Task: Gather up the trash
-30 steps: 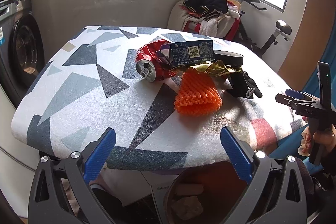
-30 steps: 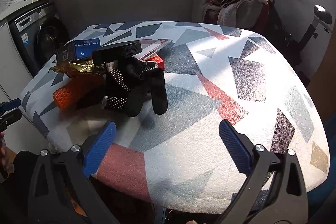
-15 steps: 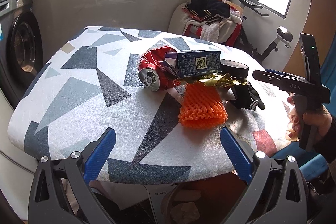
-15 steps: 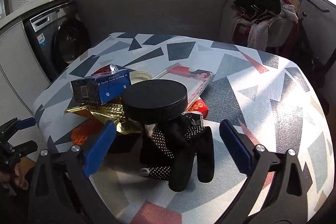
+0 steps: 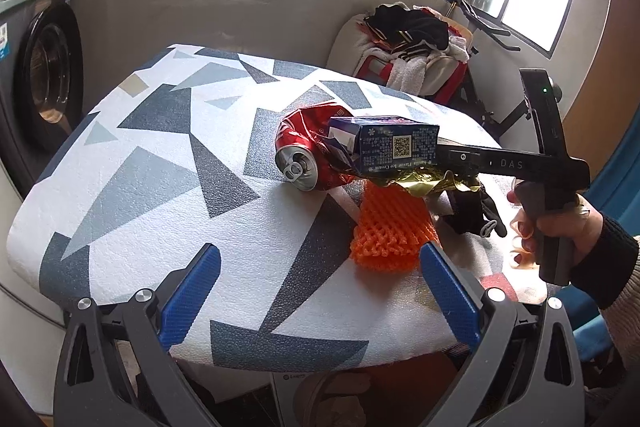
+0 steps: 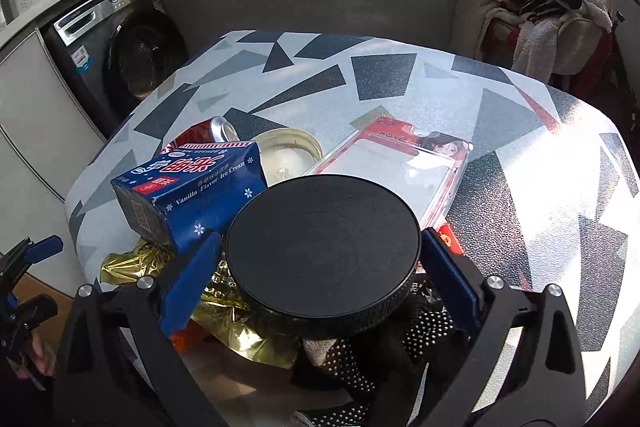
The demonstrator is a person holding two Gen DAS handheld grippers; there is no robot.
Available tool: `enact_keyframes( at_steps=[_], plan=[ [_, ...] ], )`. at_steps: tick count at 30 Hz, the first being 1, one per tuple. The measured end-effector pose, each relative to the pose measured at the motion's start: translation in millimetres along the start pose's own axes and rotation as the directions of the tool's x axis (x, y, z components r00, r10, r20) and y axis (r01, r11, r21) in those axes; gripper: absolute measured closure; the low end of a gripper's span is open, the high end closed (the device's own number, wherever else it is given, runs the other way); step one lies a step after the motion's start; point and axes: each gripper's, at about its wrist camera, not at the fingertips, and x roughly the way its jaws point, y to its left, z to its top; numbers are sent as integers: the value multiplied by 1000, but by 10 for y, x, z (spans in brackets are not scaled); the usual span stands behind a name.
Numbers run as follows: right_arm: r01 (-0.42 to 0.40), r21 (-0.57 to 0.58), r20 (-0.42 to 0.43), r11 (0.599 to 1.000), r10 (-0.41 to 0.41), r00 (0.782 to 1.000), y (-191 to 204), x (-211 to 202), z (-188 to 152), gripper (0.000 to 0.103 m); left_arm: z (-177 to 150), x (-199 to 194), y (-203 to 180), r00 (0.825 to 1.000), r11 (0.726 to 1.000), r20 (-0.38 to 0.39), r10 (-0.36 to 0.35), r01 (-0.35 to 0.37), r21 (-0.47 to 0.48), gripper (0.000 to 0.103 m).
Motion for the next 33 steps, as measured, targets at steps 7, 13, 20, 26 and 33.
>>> enact_keyframes(
  at_steps=[7,13,20,26,33],
  plan=[
    [37,-25,83,999,-35,996,-34,-264,-116,11,377,193,-55,997,997,-38,-63,62,-40,6],
    [56,8,155,998,-56,986,-144,-525,-222,11,801,502,-285,988,992,-96,-119,113,-63,6],
    [87,23,211,996,-90,973,-233,-773,-354,11,1069,882,-595,986,998,-156,-67,65,-19,6],
    [96,49,217,994,-104,971,-367,-875,-479,11,1125,1151,-771,979,1000,-203,9,-4,24,6],
    [84,91,207,992,-101,973,-480,-886,-614,11,1070,1404,-818,966,994,-241,98,-81,79,14]
  ],
)
